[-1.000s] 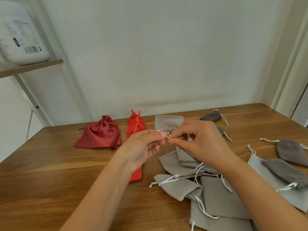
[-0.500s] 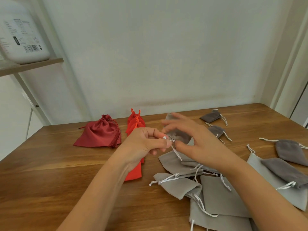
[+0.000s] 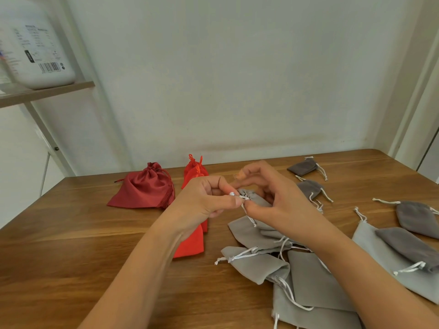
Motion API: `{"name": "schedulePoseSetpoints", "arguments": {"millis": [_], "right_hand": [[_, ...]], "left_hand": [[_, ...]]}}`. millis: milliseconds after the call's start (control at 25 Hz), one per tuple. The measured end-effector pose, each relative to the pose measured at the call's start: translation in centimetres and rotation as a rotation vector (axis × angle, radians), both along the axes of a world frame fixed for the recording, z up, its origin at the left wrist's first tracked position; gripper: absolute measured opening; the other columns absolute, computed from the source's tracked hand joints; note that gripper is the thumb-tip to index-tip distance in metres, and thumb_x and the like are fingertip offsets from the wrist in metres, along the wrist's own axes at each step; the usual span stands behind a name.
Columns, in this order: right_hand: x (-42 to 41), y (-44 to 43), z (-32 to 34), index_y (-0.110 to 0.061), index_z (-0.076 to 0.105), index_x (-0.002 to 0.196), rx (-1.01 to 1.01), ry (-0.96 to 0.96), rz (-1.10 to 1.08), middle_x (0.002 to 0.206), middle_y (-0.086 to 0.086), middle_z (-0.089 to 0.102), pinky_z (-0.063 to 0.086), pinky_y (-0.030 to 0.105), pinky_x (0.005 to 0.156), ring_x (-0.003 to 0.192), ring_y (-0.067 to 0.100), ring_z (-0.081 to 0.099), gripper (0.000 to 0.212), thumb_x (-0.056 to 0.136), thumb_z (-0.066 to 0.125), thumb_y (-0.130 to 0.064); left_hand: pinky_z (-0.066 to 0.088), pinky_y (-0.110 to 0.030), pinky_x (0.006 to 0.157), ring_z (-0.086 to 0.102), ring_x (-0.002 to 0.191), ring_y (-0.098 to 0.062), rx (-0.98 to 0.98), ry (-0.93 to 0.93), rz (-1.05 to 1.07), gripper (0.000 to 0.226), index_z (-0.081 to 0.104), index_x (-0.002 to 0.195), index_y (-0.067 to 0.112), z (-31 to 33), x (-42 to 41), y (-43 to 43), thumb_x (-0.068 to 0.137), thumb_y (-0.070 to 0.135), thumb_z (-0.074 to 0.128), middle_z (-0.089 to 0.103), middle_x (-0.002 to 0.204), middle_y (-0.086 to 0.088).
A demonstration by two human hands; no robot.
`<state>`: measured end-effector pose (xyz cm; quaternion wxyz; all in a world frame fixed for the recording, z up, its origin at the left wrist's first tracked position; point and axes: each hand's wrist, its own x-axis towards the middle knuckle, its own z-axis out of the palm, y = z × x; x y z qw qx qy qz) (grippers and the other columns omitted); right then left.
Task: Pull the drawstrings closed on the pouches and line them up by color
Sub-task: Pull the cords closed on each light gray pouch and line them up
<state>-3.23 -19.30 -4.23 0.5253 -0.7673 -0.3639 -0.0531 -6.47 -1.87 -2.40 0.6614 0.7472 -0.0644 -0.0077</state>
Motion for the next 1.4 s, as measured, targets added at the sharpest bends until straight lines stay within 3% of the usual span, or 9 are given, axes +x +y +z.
{"name": "schedulePoseSetpoints", "arguments": {"millis": [120, 240, 440, 600, 760, 960, 1120, 1240, 1400], "right_hand": [[0.1, 0.2, -0.3, -0.027, 0.057, 0.094, -0.059, -0.002, -0.068, 0.074, -0.013, 0.056, 0.036, 0.014, 0.054, 0.057, 0.002, 0.042, 0.02, 0.081, 0.068, -0.017], [0.3, 0.4, -0.4, -0.023, 0.062, 0.083, -0.105, -0.007, -0.12, 0.067, -0.006, 0.055, 0.037, 0.016, 0.053, 0.058, 0.002, 0.046, 0.005, 0.082, 0.067, -0.023], [0.3, -0.1, -0.1, -0.02, 0.064, 0.077, -0.055, -0.006, -0.119, 0.063, -0.009, 0.056, 0.037, 0.014, 0.051, 0.057, 0.002, 0.048, 0.008, 0.084, 0.066, -0.022], [0.6, -0.2, -0.5, -0.016, 0.064, 0.077, -0.086, 0.027, -0.132, 0.066, 0.001, 0.058, 0.04, 0.023, 0.053, 0.057, 0.004, 0.048, 0.012, 0.084, 0.065, -0.026], [0.5, -0.2, -0.7, -0.017, 0.065, 0.076, -0.149, 0.008, -0.123, 0.064, -0.003, 0.057, 0.037, 0.019, 0.053, 0.057, 0.002, 0.047, 0.011, 0.082, 0.065, -0.026], [1.2, -0.2, -1.1, -0.006, 0.059, 0.066, -0.099, 0.069, -0.116, 0.057, -0.002, 0.049, 0.034, 0.026, 0.056, 0.055, 0.006, 0.041, 0.032, 0.093, 0.053, -0.022], [1.6, -0.3, -0.7, -0.017, 0.069, 0.082, 0.001, 0.167, -0.113, 0.076, -0.005, 0.068, 0.048, 0.029, 0.069, 0.07, 0.015, 0.06, 0.005, 0.084, 0.069, -0.013], [1.5, -0.9, -0.1, -0.009, 0.062, 0.081, 0.198, 0.279, -0.001, 0.081, 0.01, 0.074, 0.054, 0.026, 0.076, 0.077, 0.02, 0.069, 0.017, 0.075, 0.074, 0.002], [1.4, -1.2, 0.3, -0.007, 0.059, 0.079, 0.255, 0.337, 0.048, 0.08, 0.01, 0.074, 0.055, 0.022, 0.074, 0.078, 0.019, 0.071, 0.021, 0.072, 0.074, 0.006]], "left_hand": [[0.028, -0.009, 0.038, 0.038, 0.036, 0.001, 0.034, -0.04, 0.032, 0.017, 0.058, 0.07, 0.003, 0.2, -0.1, -0.2, 0.079, -0.01, 0.065, 0.055, 0.046, 0.008], [0.037, -0.006, 0.046, 0.051, 0.043, 0.002, 0.069, -0.132, 0.09, 0.012, 0.062, 0.075, -0.001, 0.1, 0.0, -0.6, 0.077, -0.011, 0.067, 0.063, 0.054, 0.008], [0.041, -0.033, 0.065, 0.049, 0.068, -0.025, 0.133, -0.309, 0.226, 0.017, 0.074, 0.076, 0.027, -1.3, 0.8, -0.8, 0.071, 0.011, 0.079, 0.071, 0.075, -0.003], [0.038, -0.022, 0.056, 0.044, 0.056, -0.013, 0.431, -0.416, 0.283, 0.022, 0.072, 0.079, 0.039, -1.6, 0.6, -1.2, 0.079, 0.016, 0.074, 0.063, 0.067, -0.014], [0.037, -0.011, 0.053, 0.048, 0.053, -0.001, 0.64, -0.443, 0.263, 0.015, 0.071, 0.083, 0.03, -1.3, 0.3, -1.4, 0.08, 0.015, 0.071, 0.051, 0.05, 0.009], [0.037, -0.012, 0.055, 0.046, 0.057, -0.001, 0.735, -0.485, 0.194, 0.013, 0.064, 0.081, 0.021, -1.5, 0.2, -1.3, 0.079, 0.008, 0.068, 0.042, 0.052, 0.012], [0.033, -0.011, 0.057, 0.043, 0.057, -0.001, 0.765, -0.554, 0.128, 0.007, 0.063, 0.089, 0.017, -1.9, 0.4, -0.9, 0.085, 0.012, 0.066, 0.052, 0.065, 0.026], [0.034, -0.008, 0.063, 0.048, 0.068, 0.001, 0.804, -0.668, 0.136, 0.007, 0.064, 0.094, 0.018, -2.2, 0.6, -0.6, 0.088, 0.015, 0.064, 0.053, 0.074, 0.021], [0.032, -0.002, 0.068, 0.046, 0.076, 0.016, 0.769, -0.774, 0.194, 0.008, 0.065, 0.093, 0.014, -2.5, 0.6, -0.7, 0.086, 0.011, 0.063, 0.047, 0.079, 0.026]]}}
